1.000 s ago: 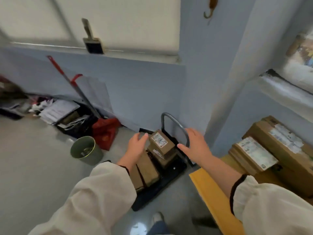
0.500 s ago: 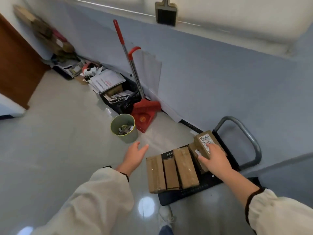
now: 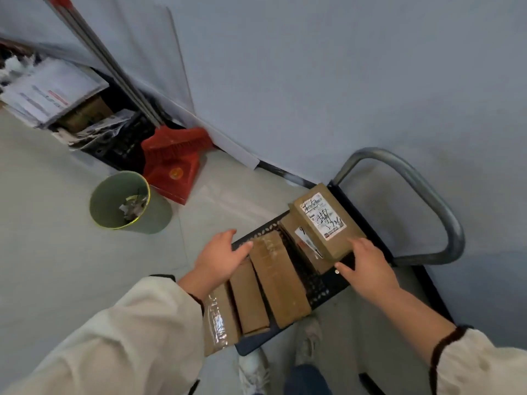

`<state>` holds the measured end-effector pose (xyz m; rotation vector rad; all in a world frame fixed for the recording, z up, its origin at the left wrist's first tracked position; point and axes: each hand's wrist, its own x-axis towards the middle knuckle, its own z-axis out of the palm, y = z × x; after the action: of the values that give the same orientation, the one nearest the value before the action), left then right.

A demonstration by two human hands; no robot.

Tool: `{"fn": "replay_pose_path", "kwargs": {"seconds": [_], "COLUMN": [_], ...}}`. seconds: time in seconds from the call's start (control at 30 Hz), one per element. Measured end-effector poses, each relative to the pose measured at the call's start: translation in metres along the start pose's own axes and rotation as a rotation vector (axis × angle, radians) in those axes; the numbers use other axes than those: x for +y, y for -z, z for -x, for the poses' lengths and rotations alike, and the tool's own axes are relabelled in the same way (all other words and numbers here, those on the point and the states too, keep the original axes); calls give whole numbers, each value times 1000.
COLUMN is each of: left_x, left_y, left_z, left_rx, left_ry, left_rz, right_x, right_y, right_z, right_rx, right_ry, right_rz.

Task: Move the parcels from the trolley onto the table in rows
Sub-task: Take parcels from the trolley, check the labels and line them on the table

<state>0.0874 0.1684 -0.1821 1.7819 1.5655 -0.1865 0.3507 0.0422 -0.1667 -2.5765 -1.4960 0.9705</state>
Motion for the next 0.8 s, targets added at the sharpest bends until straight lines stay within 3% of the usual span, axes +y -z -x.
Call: {"fn": "replay_pose_path", "kwargs": {"seconds": [0.27,0.53,0.8], "left_x": [73,110,118], "left_y": [-76,-128,-144], "left_z": [-123,-206,-202], "left_rx": [-82,-105,-109], "left_ry": [-290,-369,-392], "left_rz": [-320,-451,-412], "right_x": [88,111,99], "right_y": [-62,-119,-136], "right_z": [-75,-110,-109], "right_rx": [-106,-66,-60], "right_ry": [-100,-177,-238], "right_rz": [45,-539,-880]}}
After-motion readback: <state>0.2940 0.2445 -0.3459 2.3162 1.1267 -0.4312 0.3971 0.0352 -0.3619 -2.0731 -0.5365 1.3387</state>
